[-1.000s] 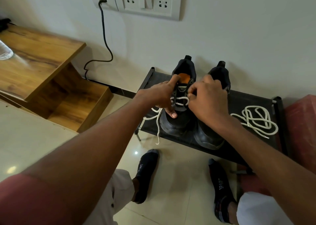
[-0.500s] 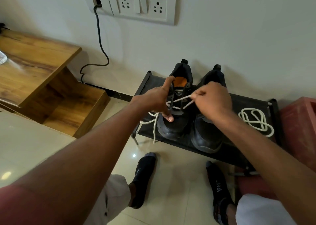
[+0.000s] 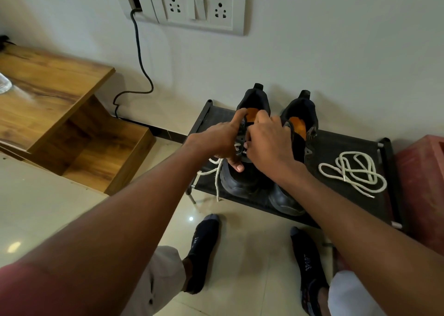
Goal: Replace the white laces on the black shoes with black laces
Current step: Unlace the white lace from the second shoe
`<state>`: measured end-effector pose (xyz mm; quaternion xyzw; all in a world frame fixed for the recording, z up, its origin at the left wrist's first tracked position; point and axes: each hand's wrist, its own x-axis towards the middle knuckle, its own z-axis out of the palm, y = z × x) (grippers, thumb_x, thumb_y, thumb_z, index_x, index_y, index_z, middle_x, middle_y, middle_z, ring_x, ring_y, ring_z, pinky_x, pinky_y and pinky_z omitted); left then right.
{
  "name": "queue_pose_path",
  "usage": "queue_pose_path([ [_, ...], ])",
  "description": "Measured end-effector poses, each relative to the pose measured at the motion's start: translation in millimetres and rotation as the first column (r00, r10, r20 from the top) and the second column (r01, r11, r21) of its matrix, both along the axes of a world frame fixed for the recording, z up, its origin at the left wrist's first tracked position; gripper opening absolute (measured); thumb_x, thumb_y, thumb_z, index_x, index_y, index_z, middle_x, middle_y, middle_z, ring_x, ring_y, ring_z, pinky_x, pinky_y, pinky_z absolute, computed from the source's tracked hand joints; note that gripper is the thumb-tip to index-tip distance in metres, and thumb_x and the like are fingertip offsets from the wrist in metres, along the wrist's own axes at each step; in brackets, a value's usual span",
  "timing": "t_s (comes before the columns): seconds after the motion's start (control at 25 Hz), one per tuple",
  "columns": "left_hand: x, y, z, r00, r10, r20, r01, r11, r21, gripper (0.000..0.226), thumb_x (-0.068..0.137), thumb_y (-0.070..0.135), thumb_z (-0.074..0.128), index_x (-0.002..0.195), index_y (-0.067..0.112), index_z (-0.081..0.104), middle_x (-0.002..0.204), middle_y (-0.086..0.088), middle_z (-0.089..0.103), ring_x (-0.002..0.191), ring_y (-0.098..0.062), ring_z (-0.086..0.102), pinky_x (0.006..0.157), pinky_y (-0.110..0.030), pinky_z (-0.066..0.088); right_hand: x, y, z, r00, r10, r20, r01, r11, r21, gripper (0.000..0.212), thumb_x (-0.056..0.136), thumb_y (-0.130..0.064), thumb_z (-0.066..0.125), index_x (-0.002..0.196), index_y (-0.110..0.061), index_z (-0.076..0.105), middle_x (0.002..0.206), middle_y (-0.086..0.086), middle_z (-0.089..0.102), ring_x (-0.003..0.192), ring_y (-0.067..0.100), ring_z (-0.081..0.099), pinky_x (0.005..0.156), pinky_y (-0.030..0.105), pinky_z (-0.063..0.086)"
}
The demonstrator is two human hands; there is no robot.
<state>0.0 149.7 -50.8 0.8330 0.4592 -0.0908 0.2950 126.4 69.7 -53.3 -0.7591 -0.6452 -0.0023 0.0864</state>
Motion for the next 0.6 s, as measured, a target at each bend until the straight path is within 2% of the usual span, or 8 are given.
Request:
queue_pose_path([
  [0.2,-2,0,1,1.000,0.001,0.011,-0.001,1.000,-0.007,0.151,0.057,0.031,0.103,0.154,0.048,-0.012,0.137,-0.018,0.060,0.114,-0.037,0.064,0.092,-0.051,0.058,7,2,-11,0.999,0.015,-0.053,-0.017,0.999,-0.045,0.023,0.093,-0.037,0.076,0.110,-0.021,0.077,0.124,0.001,0.050,0.115,0.028,0.048,0.094,0.046,0.048],
  [0.28,-2,-1,2,1.000,0.013,-0.004,-0.013,1.000,0.005,0.151,0.056,0.032,0.103,0.154,0.049,-0.012,0.134,-0.018,0.061,0.110,-0.038,0.065,0.093,-0.054,0.057,8,2,-10,0.968,-0.083,-0.235,0.090,0.996,0.020,0.015,0.091,-0.035,0.078,0.099,-0.023,0.079,0.108,-0.006,0.058,0.100,0.020,0.057,0.080,0.038,0.053],
  [0.32,-1,-1,3,1.000,0.024,-0.008,-0.024,1.000,0.004,0.152,0.056,0.033,0.103,0.153,0.050,-0.012,0.131,-0.018,0.062,0.107,-0.038,0.065,0.093,-0.056,0.057,12,4,-3,0.880,-0.191,-0.435,0.234,0.971,0.046,0.010,0.091,-0.032,0.079,0.094,-0.022,0.080,0.097,-0.008,0.064,0.088,0.014,0.064,0.068,0.028,0.055],
  [0.4,1,-1,5,1.000,0.028,-0.012,-0.028,1.000,-0.006,0.151,0.057,0.031,0.102,0.153,0.050,-0.013,0.126,-0.017,0.062,0.102,-0.036,0.064,0.093,-0.056,0.057,23,4,24,0.554,-0.270,-0.788,0.477,0.878,0.034,0.009,0.091,-0.018,0.077,0.082,-0.018,0.081,0.077,-0.005,0.072,0.066,0.004,0.070,0.050,0.013,0.049],
  [0.48,1,-1,5,1.000,0.020,-0.012,-0.020,1.000,-0.020,0.150,0.060,0.029,0.102,0.154,0.049,-0.014,0.123,-0.016,0.062,0.098,-0.033,0.062,0.092,-0.054,0.057,36,-9,45,0.456,-0.202,-0.867,0.584,0.803,0.120,0.015,0.090,-0.012,0.074,0.077,-0.015,0.080,0.082,0.003,0.075,0.061,-0.003,0.067,0.049,0.007,0.044],
  [0.52,1,0,6,1.000,0.017,-0.011,-0.017,1.000,-0.025,0.151,0.060,0.029,0.102,0.154,0.049,-0.014,0.122,-0.017,0.062,0.097,-0.033,0.062,0.091,-0.054,0.058,43,-16,49,0.496,-0.198,-0.845,0.580,0.800,0.153,0.014,0.091,-0.014,0.072,0.078,-0.015,0.078,0.095,0.007,0.074,0.068,0.000,0.068,0.054,0.009,0.047],
  [0.56,0,0,5,1.000,0.018,-0.021,-0.018,1.000,-0.020,0.152,0.059,0.030,0.102,0.154,0.049,-0.015,0.123,-0.017,0.061,0.099,-0.034,0.062,0.092,-0.054,0.057,45,-22,49,0.598,-0.235,-0.766,0.539,0.826,0.167,0.010,0.093,-0.018,0.071,0.085,-0.016,0.077,0.111,0.009,0.068,0.082,0.007,0.068,0.064,0.015,0.054],
  [0.6,1,0,5,0.999,0.014,-0.034,-0.014,1.000,-0.010,0.153,0.059,0.032,0.102,0.154,0.049,-0.016,0.125,-0.017,0.061,0.102,-0.035,0.063,0.093,-0.055,0.057,47,-27,46,0.766,-0.302,-0.568,0.461,0.874,0.156,0.008,0.093,-0.023,0.070,0.097,-0.017,0.074,0.125,0.008,0.057,0.102,0.019,0.064,0.079,0.028,0.058],
])
